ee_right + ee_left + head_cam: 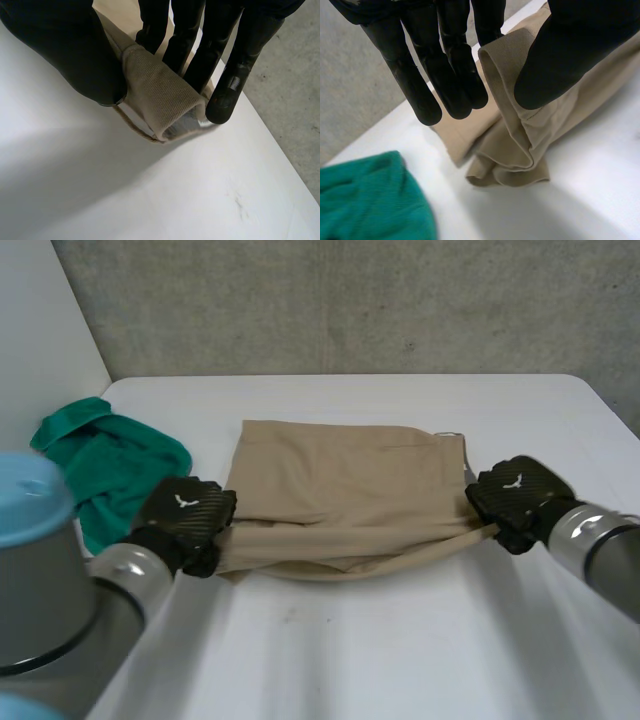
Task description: Fold the laundry.
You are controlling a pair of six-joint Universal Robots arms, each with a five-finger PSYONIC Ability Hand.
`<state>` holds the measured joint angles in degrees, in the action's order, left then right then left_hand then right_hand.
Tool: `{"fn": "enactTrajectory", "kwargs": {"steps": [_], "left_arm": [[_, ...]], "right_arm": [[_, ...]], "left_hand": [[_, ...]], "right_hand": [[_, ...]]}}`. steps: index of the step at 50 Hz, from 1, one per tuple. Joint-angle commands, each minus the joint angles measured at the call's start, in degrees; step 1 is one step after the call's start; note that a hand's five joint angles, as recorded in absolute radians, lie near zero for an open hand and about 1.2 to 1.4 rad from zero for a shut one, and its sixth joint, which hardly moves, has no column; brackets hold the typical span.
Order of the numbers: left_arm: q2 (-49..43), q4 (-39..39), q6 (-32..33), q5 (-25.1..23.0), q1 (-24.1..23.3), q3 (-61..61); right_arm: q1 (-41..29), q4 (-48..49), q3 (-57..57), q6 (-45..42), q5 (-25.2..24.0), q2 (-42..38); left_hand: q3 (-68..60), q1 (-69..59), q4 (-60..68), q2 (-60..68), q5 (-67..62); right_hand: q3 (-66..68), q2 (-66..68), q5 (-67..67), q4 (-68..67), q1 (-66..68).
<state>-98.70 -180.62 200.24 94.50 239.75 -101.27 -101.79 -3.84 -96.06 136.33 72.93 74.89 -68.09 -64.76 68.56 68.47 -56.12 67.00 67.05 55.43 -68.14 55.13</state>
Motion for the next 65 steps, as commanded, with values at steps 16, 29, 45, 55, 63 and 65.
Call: {"fn": "enactTrajectory", "kwargs": {"steps": [16,29,45,55,63,65], "left_arm": [[10.6,8.6,17.0,-1.7,-1.8,-0.9],[-20.0,-8.8,17.6,1.5,-2.4,22.4],[-46.8,-31.2,23.6,1.4,-2.5,46.5],[-52.6,-38.0,23.6,-0.9,-2.4,50.1],[-51.7,-45.4,23.6,-1.3,-2.7,46.1],[-49.3,-47.4,23.6,-1.4,-3.1,43.8]], "right_arm": [[2.0,-25.7,4.2,-8.1,-1.6,11.3],[1.1,-8.2,9.8,3.9,5.1,-3.4],[-2.7,13.3,16.2,4.2,16.9,-17.1],[-4.6,18.5,26.8,3.3,20.0,-28.1],[-4.8,10.6,30.8,4.3,26.5,-27.4],[-4.7,10.3,30.1,4.6,26.6,-25.5]], "left_hand": [[-11.9,-15.2,11.4,11.5,-13.9],[-11.9,-15.2,11.4,11.5,-13.9],[-11.9,-15.2,11.4,11.5,-13.9],[-11.9,-15.2,11.4,11.5,-13.9],[58.1,54.8,-58.6,-58.5,56.1],[58.1,54.8,-58.6,-58.5,56.1]], "right_hand": [[13.0,13.0,14.6,-11.9,24.9],[13.0,13.0,14.6,-11.9,24.9],[13.0,13.0,14.6,-11.9,24.9],[5.6,5.5,7.1,-4.4,17.4],[-57.0,-57.0,-55.4,58.1,-45.1],[-57.0,-57.0,-55.4,58.1,-45.1]]}}
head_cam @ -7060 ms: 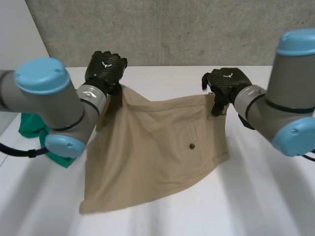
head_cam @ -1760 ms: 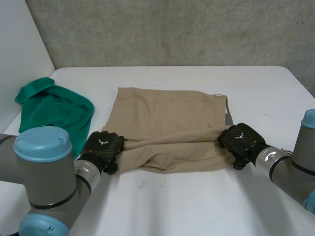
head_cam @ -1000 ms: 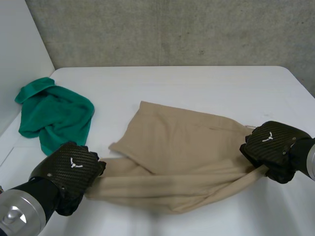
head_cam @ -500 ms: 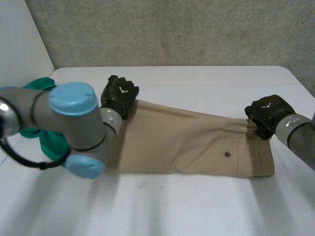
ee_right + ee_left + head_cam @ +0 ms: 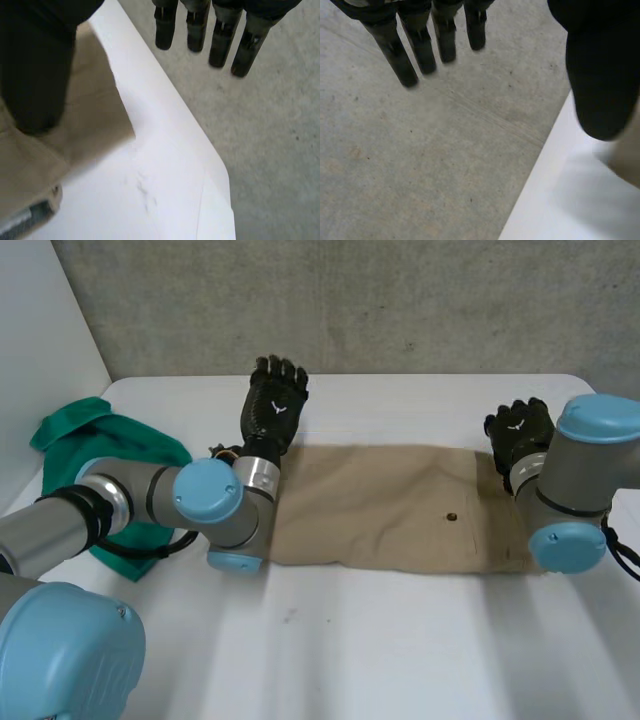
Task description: Fold the laundry.
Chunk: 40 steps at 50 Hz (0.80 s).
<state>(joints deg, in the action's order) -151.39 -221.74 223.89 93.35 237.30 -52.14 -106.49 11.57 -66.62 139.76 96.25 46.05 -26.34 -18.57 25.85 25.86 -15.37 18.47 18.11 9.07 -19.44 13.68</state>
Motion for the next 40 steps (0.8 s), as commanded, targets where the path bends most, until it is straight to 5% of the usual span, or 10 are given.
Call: {"fn": "enactTrajectory", "kwargs": {"steps": [1,8,13,18,29,37,40], "left_arm": [[4.4,-6.7,0.0,-0.2,-0.8,-6.3],[14.8,-7.6,-0.3,0.6,-1.2,-15.6],[21.6,-5.9,-1.6,2.9,-1.4,-23.4],[30.9,0.5,-10.1,4.1,-1.5,-32.6],[36.2,21.7,-33.0,0.3,-1.5,-37.8],[36.2,24.0,-33.9,-0.7,-1.2,-37.6],[36.2,23.9,-33.9,-0.6,-1.1,-37.6]], "right_arm": [[0.2,-5.7,-0.2,1.7,3.2,6.1],[0.5,-7.0,-6.1,3.3,1.4,19.7],[0.8,-18.7,-9.8,4.4,-4.2,23.4],[2.2,-25.8,-15.1,9.0,-8.1,23.9],[7.3,-7.1,-30.1,14.5,-14.2,22.1],[8.0,-0.2,-30.2,13.4,-13.7,15.9],[8.8,0.1,-29.5,12.7,-13.7,13.8]], "left_hand": [[16.3,8.6,-15.8,-15.9,15.4],[16.3,8.6,-15.8,-15.9,15.4],[16.3,8.6,-15.8,-15.9,15.4],[16.1,8.4,-15.6,-15.6,15.2],[15.8,8.0,-15.3,-15.3,14.8],[15.3,7.5,-14.8,-14.8,14.3],[15.4,7.7,-15.0,-15.0,14.5]], "right_hand": [[-8.5,-8.1,-9.1,9.4,-3.7],[-8.5,-8.1,-9.1,9.4,-3.7],[-8.5,-8.1,-9.1,9.4,-3.7],[-8.5,-8.1,-9.1,9.4,-3.7],[3.4,3.7,2.8,-2.4,8.2],[10.8,11.1,10.2,-9.8,15.6],[31.6,31.9,31.0,-30.6,36.3]]}}
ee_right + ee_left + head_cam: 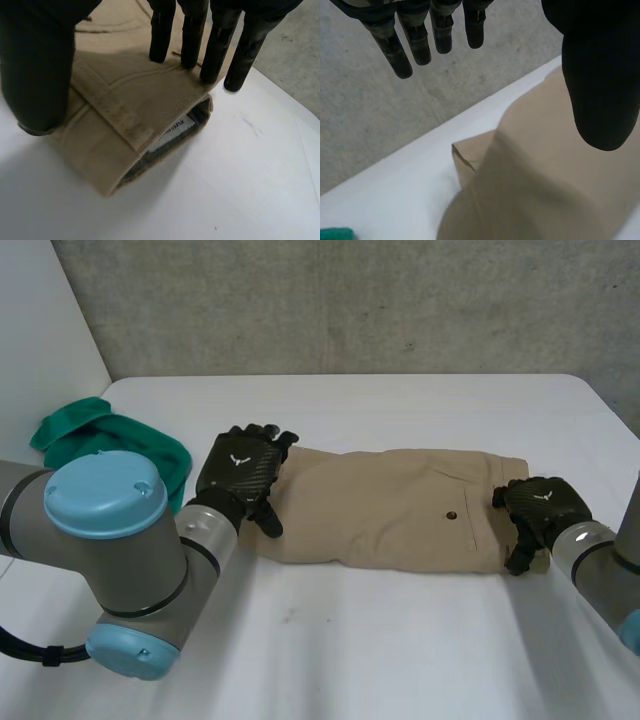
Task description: Fold the laundry.
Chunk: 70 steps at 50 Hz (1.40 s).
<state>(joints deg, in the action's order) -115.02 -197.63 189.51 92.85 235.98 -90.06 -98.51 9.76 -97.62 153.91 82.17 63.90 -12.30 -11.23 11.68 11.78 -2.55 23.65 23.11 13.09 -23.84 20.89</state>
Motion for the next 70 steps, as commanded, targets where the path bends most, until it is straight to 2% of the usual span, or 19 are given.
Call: {"fn": "enactTrajectory", "kwargs": {"steps": [1,2,9,16,21,23,30,41,43,45,46,49,50,52,57,59,63,67,70], "left_arm": [[-0.3,-0.2,0.5,-0.1,0.2,0.3],[-0.2,-0.2,0.4,-0.1,0.1,0.2],[-0.1,0.1,0.5,0.1,-0.1,0.1],[1.6,0.5,0.5,0.1,-0.1,0.0],[2.3,0.6,0.4,0.2,-0.1,-0.3],[2.6,0.5,0.4,0.2,-0.1,-0.6],[3.4,0.5,0.4,0.7,-0.2,-0.8],[5.2,0.1,0.3,0.7,0.1,-0.9],[5.2,0.1,0.4,0.7,0.2,-0.7],[5.2,0.1,0.4,0.7,0.2,-0.2],[5.2,0.1,0.4,0.7,0.4,-0.1],[5.2,0.0,0.4,0.3,0.4,0.9],[5.0,-0.1,0.4,0.3,0.2,1.4],[4.5,-0.1,0.4,0.1,-0.1,3.6],[1.5,0.1,0.4,0.0,-1.8,9.3],[-0.5,0.4,0.4,0.0,-3.3,12.0],[-6.1,0.8,0.4,-0.6,-6.8,18.5],[-13.9,2.8,0.2,-5.9,-9.7,25.4],[-18.1,5.0,0.2,-6.5,-10.7,28.7]], "right_arm": [[1.3,1.9,1.7,-1.4,0.4,-4.4],[2.2,1.9,2.0,-1.5,0.4,-4.7],[6.1,1.3,1.9,-4.3,0.5,-1.3],[9.7,-0.2,2.4,-18.4,0.6,3.6],[9.3,-0.9,6.4,-30.5,4.9,4.1],[7.6,-1.0,7.6,-31.9,6.1,4.3],[-9.3,-0.3,14.7,-34.6,5.7,3.6],[-28.1,-1.1,14.8,-43.3,-9.7,-4.6],[-28.8,-1.4,14.2,-42.3,-10.8,-5.8],[-28.8,-2.1,13.9,-40.9,-10.8,-5.8],[-28.8,-3.0,13.9,-38.2,-10.9,-5.5],[-28.8,-3.1,14.3,-31.9,-11.1,-4.6],[-28.0,-3.1,14.9,-26.2,-10.9,-2.7],[-26.2,-3.1,15.6,-18.2,-10.8,0.6],[-18.5,-4.6,18.0,12.5,-10.8,9.5],[-16.7,-6.6,19.0,18.4,-11.1,9.6],[-12.2,-13.3,20.4,23.0,-10.1,7.9],[-11.2,-16.8,20.9,20.3,-6.7,3.0],[-11.1,-17.2,20.8,17.0,-3.7,-0.1]], "left_hand": [[1.2,0.2,-0.6,-0.7,1.5],[1.2,0.2,-0.6,-0.7,1.5],[1.2,0.2,-0.6,-0.7,1.5],[1.2,0.2,-0.6,-0.7,1.5],[1.4,0.3,-0.8,-0.9,1.7],[1.4,0.3,-0.8,-0.9,1.7],[1.6,0.5,-1.0,-1.1,1.8],[2.1,1.0,-1.5,-1.6,2.3],[2.1,1.0,-1.5,-1.6,2.3],[2.2,1.2,-1.6,-1.7,2.5],[2.2,1.2,-1.6,-1.7,2.5],[2.2,1.2,-1.6,-1.7,2.5],[2.2,1.2,-1.6,-1.7,2.5],[2.2,1.2,-1.6,-1.7,2.5],[1.4,0.3,-0.8,-0.9,1.7],[1.2,0.2,-0.6,-0.7,1.5],[0.9,-0.2,-0.3,-0.4,1.2],[0.4,-0.7,0.2,0.1,0.7],[-0.4,-1.5,1.1,1.0,-0.2]], "right_hand": [[37.6,38.2,38.2,-37.4,40.4],[56.2,56.7,56.7,-56.0,58.9],[56.4,56.9,56.9,-56.2,59.1],[56.4,56.9,56.9,-56.2,59.1],[56.4,56.9,56.9,-56.2,59.1],[56.4,56.9,56.9,-56.2,59.1],[56.4,56.9,56.9,-56.2,59.1],[56.4,56.9,56.9,-56.2,59.1],[51.7,52.3,52.3,-51.6,54.5],[29.8,30.3,30.3,-29.6,32.5],[10.0,10.6,10.6,-9.8,12.8],[-8.8,-8.3,-8.2,9.0,-6.0],[-13.6,-13.1,-13.1,13.8,-10.9],[-13.6,-13.1,-13.1,13.8,-10.9],[-13.6,-13.1,-13.1,13.8,-10.9],[-13.6,-13.1,-13.1,13.8,-10.9],[-13.6,-13.1,-13.1,13.8,-10.9],[-13.6,-13.1,-13.1,13.8,-10.9],[-13.6,-13.1,-13.1,13.8,-10.9]]}}
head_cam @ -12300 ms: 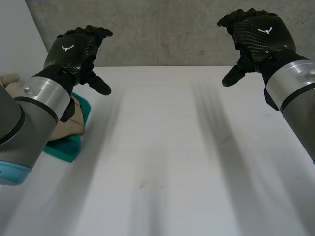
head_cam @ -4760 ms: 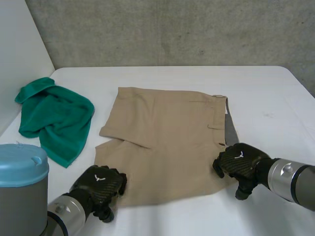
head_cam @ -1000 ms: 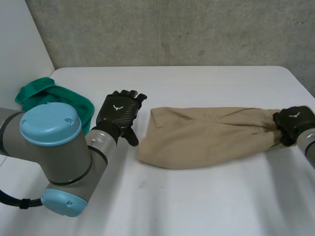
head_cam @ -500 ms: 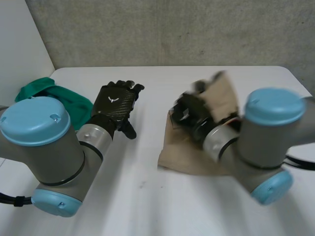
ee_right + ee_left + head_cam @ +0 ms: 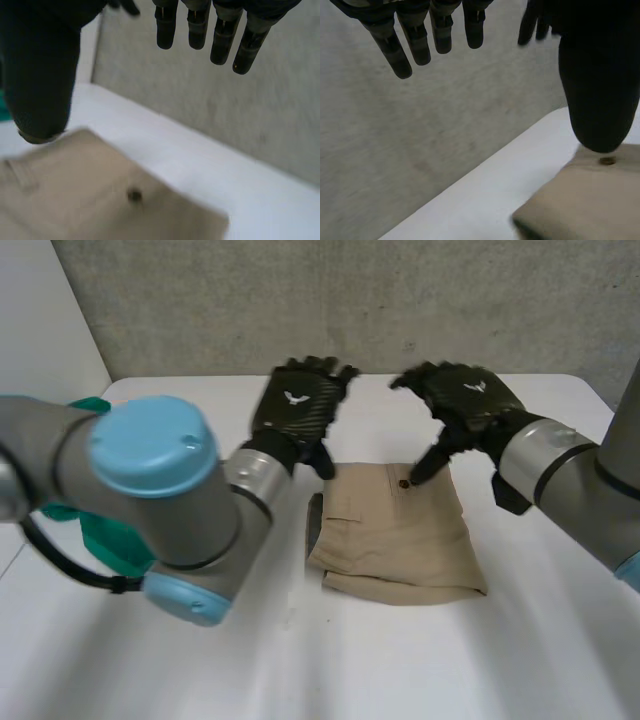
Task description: Fold the laundry.
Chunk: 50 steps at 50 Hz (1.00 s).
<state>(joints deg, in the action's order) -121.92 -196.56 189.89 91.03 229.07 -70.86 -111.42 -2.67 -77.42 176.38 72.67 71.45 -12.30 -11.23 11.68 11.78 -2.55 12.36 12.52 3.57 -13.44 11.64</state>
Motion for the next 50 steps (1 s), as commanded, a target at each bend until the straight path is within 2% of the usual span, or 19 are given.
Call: {"fn": "enactTrajectory", "kwargs": {"steps": [1,4,9,14,19,23,30,35,38,41,46,47,50], "left_arm": [[-14.2,6.2,-0.2,-4.5,-4.0,11.9],[-17.9,9.2,-0.2,-4.0,-4.0,14.4],[-23.0,13.3,0.3,1.1,-3.3,16.5],[-22.9,15.9,2.8,2.7,-2.1,15.5],[-20.1,17.8,4.7,2.5,-2.6,13.6],[-14.0,17.3,4.2,1.1,-3.0,10.1],[-2.8,16.3,1.5,-3.0,-3.6,6.4],[4.6,16.5,0.9,-5.1,-3.0,3.4],[7.9,16.9,0.8,-6.6,-2.7,1.4],[11.0,18.2,0.7,-8.1,-2.0,-0.9],[14.4,19.6,-1.8,-10.1,0.6,-5.2],[14.5,19.6,-2.3,-10.3,0.8,-5.7],[14.6,19.6,-4.0,-10.4,1.3,-6.5]], "right_arm": [[1.8,-4.8,0.5,-6.3,6.3,-8.8],[1.9,-4.4,0.6,-7.7,7.0,-12.9],[1.8,-3.7,1.3,-8.8,7.0,-18.5],[1.7,-2.8,2.4,-11.4,7.7,-21.6],[2.2,-2.4,2.4,-14.0,7.6,-20.7],[2.4,-1.6,1.1,-13.9,7.4,-17.8],[4.7,4.7,-6.0,-12.7,8.4,-7.0],[7.5,6.5,-12.5,-6.7,12.2,-0.6],[8.7,6.1,-14.9,-3.7,12.6,0.4],[10.0,4.8,-18.6,0.5,12.1,0.5],[10.6,4.1,-24.0,3.8,8.0,0.2],[10.7,4.5,-25.5,4.9,5.8,-0.4],[10.4,5.6,-26.0,7.1,4.2,-1.7]], "left_hand": [[-0.9,-2.0,1.6,1.5,-0.7],[-1.3,-2.3,1.9,1.8,-1.0],[-3.8,-4.9,4.4,4.3,-3.6],[-3.8,-4.9,4.4,4.3,-3.6],[-3.1,-4.2,3.8,3.6,-2.9],[-0.3,-1.3,0.9,0.8,0.0],[1.2,0.2,-0.6,-0.7,1.5],[1.2,0.2,-0.6,-0.7,1.5],[1.2,0.2,-0.6,-0.7,1.5],[1.2,0.2,-0.6,-0.7,1.5],[1.2,0.2,-0.6,-0.7,1.5],[1.2,0.2,-0.6,-0.7,1.5],[0.9,-0.2,-0.3,-0.4,1.2]], "right_hand": [[-2.4,-2.5,-3.6,3.4,-1.6],[-2.4,-2.5,-3.6,3.4,-1.6],[-2.4,-2.5,-3.6,3.4,-1.6],[-2.4,-2.5,-3.6,3.4,-1.6],[-2.4,-2.5,-3.6,3.4,-1.6],[-2.4,-2.5,-3.6,3.4,-1.6],[-2.4,-2.5,-3.6,3.4,-1.6],[-2.4,-2.5,-3.6,3.4,-1.6],[-2.4,-2.5,-3.6,3.4,-1.6],[-2.4,-2.5,-3.6,3.4,-1.6],[-2.4,-2.5,-3.6,3.4,-1.6],[-2.4,-2.5,-3.6,3.4,-1.6],[-2.4,-2.5,-3.6,3.4,-1.6]]}}
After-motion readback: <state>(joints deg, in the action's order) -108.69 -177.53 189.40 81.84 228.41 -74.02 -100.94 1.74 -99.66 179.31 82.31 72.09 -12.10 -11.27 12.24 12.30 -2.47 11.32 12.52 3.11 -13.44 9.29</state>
